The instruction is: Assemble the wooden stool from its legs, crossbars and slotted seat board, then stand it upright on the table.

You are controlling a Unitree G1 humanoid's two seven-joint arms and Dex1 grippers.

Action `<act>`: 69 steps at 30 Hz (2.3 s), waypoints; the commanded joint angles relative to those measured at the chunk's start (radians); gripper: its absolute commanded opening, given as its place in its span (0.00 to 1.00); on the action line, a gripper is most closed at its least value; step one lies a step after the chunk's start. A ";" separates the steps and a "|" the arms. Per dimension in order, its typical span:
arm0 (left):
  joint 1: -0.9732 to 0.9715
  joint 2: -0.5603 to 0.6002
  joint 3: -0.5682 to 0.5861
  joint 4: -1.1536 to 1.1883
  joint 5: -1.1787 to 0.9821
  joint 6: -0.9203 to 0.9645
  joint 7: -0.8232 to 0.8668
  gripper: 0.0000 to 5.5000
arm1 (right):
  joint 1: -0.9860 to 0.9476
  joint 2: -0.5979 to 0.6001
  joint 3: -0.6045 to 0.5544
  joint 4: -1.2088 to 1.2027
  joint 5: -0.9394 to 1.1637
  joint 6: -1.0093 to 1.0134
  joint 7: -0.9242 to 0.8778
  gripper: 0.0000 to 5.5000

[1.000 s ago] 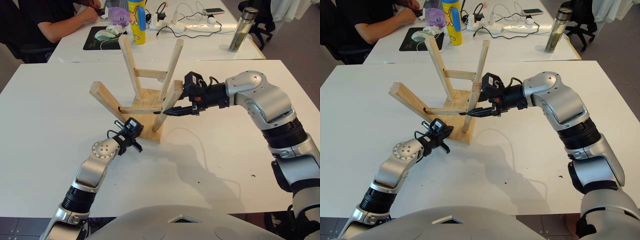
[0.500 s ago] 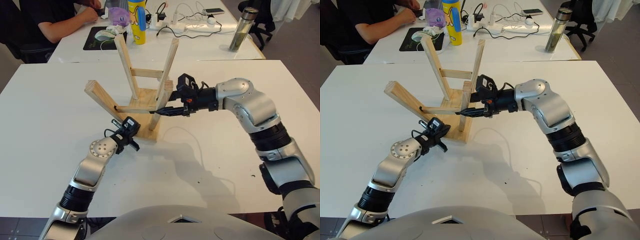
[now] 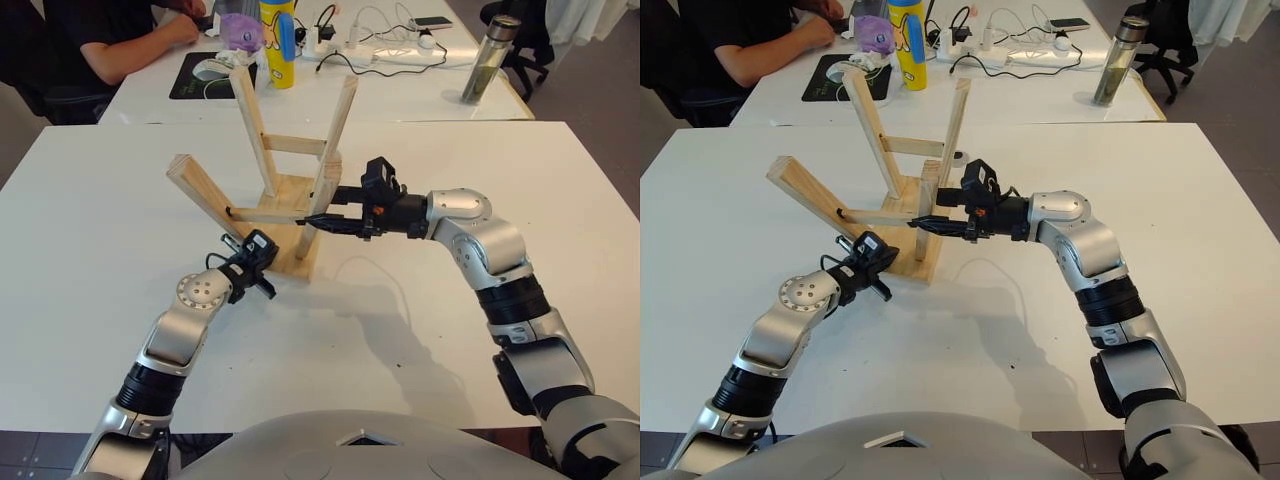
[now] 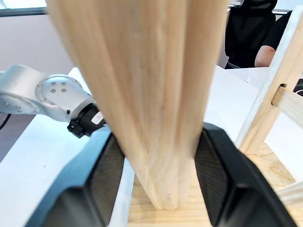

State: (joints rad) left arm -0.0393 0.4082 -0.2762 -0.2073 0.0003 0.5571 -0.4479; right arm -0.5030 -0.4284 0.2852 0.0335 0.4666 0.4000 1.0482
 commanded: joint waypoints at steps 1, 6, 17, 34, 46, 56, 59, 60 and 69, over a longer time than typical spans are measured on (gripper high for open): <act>0.053 -0.007 -0.079 0.090 -0.008 0.087 -0.057 0.00 | 0.052 0.036 0.099 0.064 -0.062 0.023 0.034 0.38; 0.042 -0.007 -0.075 0.103 -0.006 0.067 -0.063 0.00 | 0.043 0.047 0.068 0.103 -0.086 -0.036 0.006 0.38; 0.015 -0.008 -0.072 0.134 -0.002 0.067 -0.065 0.00 | 0.057 0.054 -0.034 0.087 -0.068 -0.055 -0.029 0.67; -0.052 -0.086 -0.090 0.100 -0.133 0.262 -0.108 0.00 | 0.301 -0.107 -0.225 -0.109 -0.054 0.038 -0.099 0.73; -0.006 0.016 -0.053 -0.146 -0.160 0.070 -0.156 0.00 | 0.402 -0.125 -0.312 -0.107 -0.060 0.057 -0.179 0.73; 0.215 -0.033 0.022 -0.051 -0.150 -0.335 -0.129 0.00 | 0.379 -0.119 -0.406 -0.006 -0.124 -0.042 -0.313 0.73; 0.198 -0.102 0.030 0.000 -0.156 -0.382 -0.085 0.00 | 0.328 -0.134 -0.395 0.022 -0.125 -0.043 -0.297 0.73; 0.193 -0.121 0.035 0.010 -0.161 -0.393 -0.074 0.00 | 0.313 -0.135 -0.399 0.030 -0.107 -0.025 -0.283 0.73; 0.170 -0.176 0.045 0.058 -0.145 -0.482 -0.045 0.00 | 0.208 -0.073 -0.495 0.025 0.053 0.006 -0.283 0.48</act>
State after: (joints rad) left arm 0.1533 0.2335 -0.2329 -0.1942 -0.1780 0.0719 -0.5148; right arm -0.2505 -0.5187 -0.1756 0.0878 0.4757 0.3864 0.7779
